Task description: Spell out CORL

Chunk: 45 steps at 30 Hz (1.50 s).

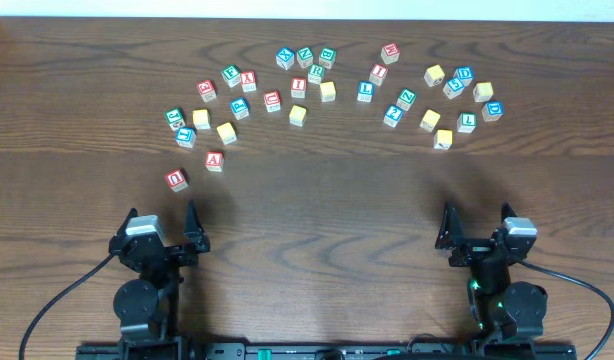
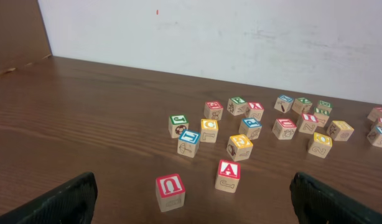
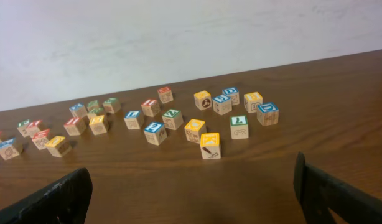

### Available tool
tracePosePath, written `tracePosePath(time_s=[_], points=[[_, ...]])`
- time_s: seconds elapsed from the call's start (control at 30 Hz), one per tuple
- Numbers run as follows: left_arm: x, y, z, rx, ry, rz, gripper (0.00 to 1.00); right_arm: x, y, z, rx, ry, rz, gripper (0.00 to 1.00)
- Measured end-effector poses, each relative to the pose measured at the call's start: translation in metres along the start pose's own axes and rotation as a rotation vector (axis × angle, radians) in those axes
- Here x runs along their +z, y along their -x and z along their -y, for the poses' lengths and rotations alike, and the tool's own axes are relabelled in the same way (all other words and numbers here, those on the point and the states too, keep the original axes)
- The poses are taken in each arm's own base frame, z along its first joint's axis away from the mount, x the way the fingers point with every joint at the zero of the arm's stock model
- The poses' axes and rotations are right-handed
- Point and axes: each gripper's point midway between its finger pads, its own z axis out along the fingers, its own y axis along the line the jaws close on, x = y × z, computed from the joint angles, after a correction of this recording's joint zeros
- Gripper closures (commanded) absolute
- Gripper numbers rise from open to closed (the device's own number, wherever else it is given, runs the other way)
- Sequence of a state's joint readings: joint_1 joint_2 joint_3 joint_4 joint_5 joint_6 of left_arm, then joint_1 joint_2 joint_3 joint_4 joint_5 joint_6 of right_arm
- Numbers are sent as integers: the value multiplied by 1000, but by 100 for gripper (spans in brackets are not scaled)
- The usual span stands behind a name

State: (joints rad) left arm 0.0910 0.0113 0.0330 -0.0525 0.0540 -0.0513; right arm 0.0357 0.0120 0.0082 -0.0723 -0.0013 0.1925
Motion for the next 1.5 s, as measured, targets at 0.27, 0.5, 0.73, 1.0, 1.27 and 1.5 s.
tracePosePath(time_s=[0.27,0.5,0.73,1.0,1.27,1.5], points=[[0,0,0,0,-2,0,2,0,0,0,0,0,0,1],[3,-14,6,-2,-34,-79,2,0,0,0,0,0,0,1],[12,13,13,-6,-45,-177,3,0,0,0,0,0,0,1],[44,73,23,-11,-50,-280,2,0,0,0,0,0,0,1],[86,81,37,-29,-113,-384,2,0,0,0,0,0,0,1],[93,63,39,-41,-129,-449,2,0,0,0,0,0,0,1]])
